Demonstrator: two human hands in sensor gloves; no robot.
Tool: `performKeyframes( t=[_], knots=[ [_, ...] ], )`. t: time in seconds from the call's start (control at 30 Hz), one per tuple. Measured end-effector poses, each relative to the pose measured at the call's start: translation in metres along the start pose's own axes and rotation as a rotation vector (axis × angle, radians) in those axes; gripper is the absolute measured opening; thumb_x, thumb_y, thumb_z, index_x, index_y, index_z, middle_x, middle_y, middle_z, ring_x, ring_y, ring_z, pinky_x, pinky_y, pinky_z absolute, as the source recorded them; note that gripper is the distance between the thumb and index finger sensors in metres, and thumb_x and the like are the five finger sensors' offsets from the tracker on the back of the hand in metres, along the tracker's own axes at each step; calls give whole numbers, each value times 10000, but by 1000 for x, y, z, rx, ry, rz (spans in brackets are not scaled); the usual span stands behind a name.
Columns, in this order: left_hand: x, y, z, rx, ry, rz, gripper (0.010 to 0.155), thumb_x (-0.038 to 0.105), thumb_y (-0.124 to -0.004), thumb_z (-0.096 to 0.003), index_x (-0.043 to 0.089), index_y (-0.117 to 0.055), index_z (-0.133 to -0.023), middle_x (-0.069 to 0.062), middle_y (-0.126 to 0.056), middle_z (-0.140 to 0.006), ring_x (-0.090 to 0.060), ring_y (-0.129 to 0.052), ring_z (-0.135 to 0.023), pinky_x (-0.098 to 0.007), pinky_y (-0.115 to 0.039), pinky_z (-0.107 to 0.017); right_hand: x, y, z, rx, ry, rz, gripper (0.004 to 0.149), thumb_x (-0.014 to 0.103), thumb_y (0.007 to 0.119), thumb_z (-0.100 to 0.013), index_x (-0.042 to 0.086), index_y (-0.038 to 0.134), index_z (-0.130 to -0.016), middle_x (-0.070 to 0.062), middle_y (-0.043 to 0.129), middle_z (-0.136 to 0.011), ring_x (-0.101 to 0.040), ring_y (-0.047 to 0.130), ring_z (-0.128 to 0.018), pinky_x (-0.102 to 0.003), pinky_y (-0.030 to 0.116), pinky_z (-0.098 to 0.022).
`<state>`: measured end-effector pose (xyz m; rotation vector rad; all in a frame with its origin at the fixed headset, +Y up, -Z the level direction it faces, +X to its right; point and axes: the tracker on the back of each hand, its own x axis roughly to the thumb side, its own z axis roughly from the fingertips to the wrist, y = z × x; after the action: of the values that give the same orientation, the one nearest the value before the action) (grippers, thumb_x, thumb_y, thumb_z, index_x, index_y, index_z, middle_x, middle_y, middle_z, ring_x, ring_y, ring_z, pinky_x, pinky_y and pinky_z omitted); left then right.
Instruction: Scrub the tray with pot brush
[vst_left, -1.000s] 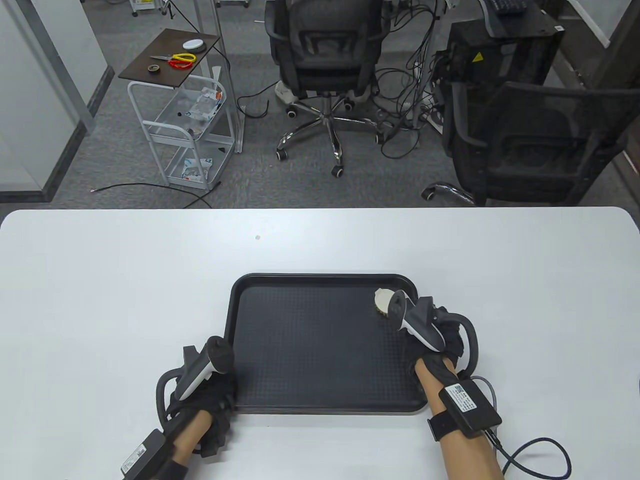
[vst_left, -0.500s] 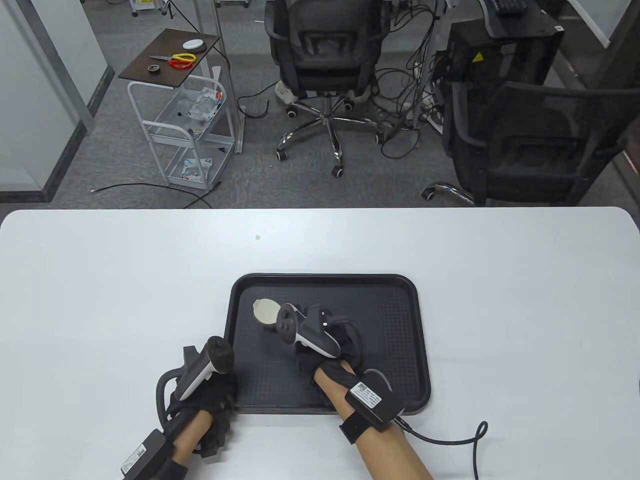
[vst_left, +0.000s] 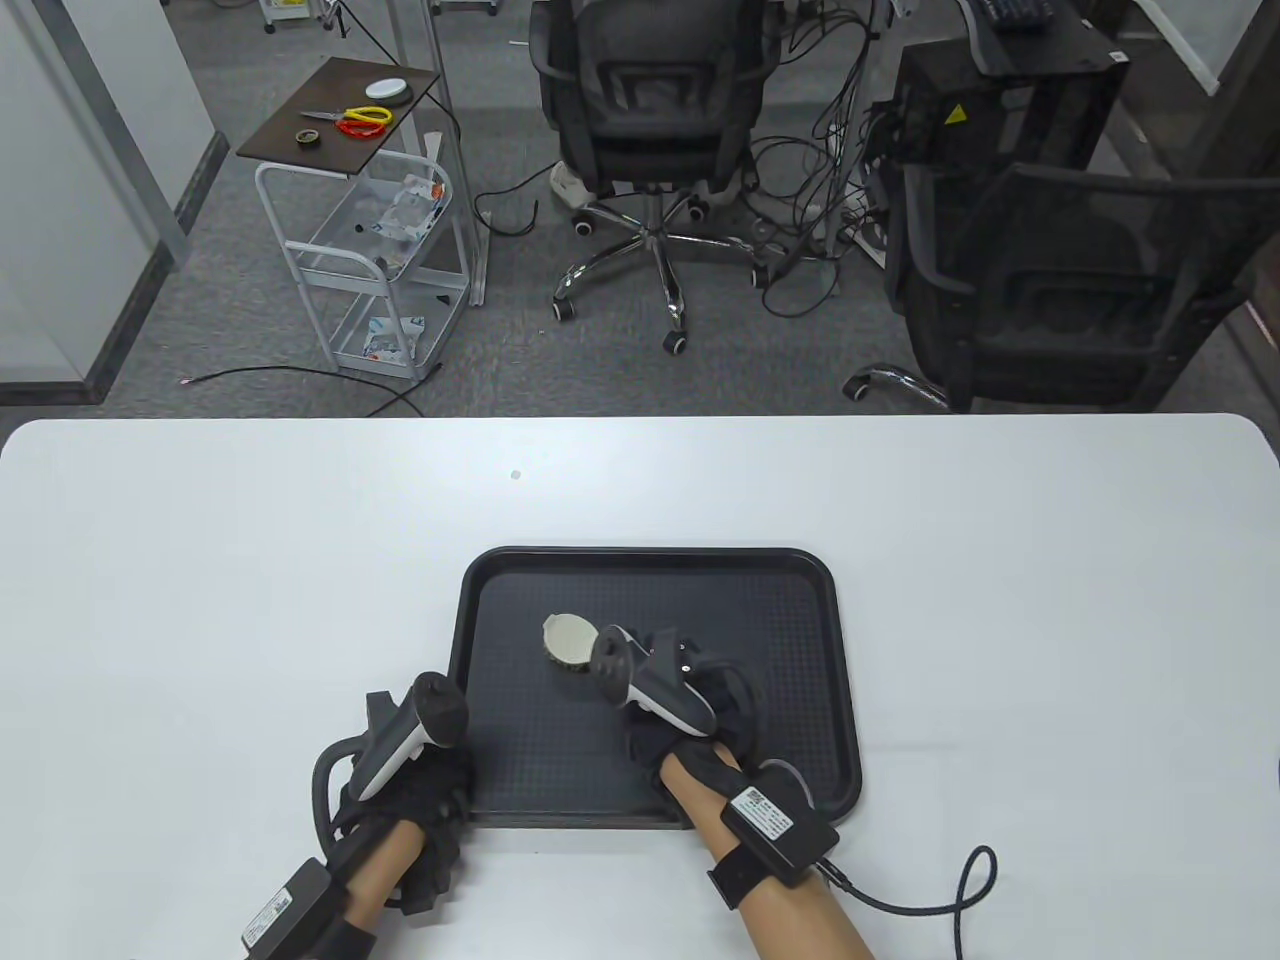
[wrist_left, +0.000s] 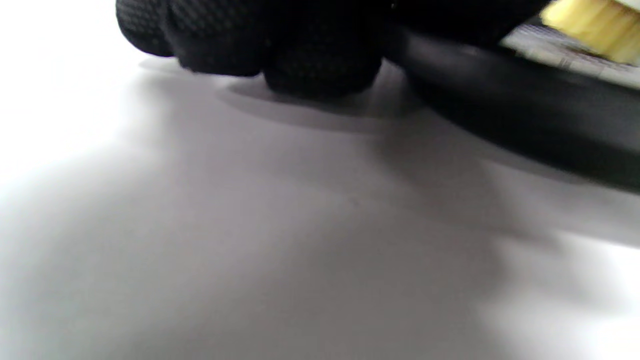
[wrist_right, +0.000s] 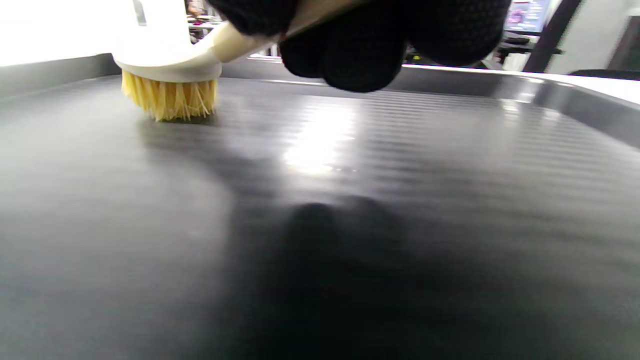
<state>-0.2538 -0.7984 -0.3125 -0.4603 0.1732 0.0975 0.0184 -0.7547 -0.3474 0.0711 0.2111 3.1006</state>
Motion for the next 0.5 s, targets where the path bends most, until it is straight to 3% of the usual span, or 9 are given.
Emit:
performKeyframes(
  t=[0.3, 0.5],
  knots=[
    [0, 0, 0, 1, 2, -4, 783, 472, -704, -451, 154, -309, -1047, -16, -849, -505, -211, -858, -422, -489, -675, -587, -130, -8, 18, 11, 254, 29, 536, 222, 773, -474, 339, 678, -988, -70, 777, -972, -268, 891, -745, -500, 781, -554],
    [0, 0, 0, 0, 1, -1, 785, 474, -706, -452, 153, -309, -1047, -16, -849, -505, -211, -858, -422, -489, -675, -587, -172, -14, 24, 45, 332, 34, 535, 224, 775, -474, 335, 681, -989, -74, 781, -968, -271, 888, -751, -507, 771, -564]
  ],
)
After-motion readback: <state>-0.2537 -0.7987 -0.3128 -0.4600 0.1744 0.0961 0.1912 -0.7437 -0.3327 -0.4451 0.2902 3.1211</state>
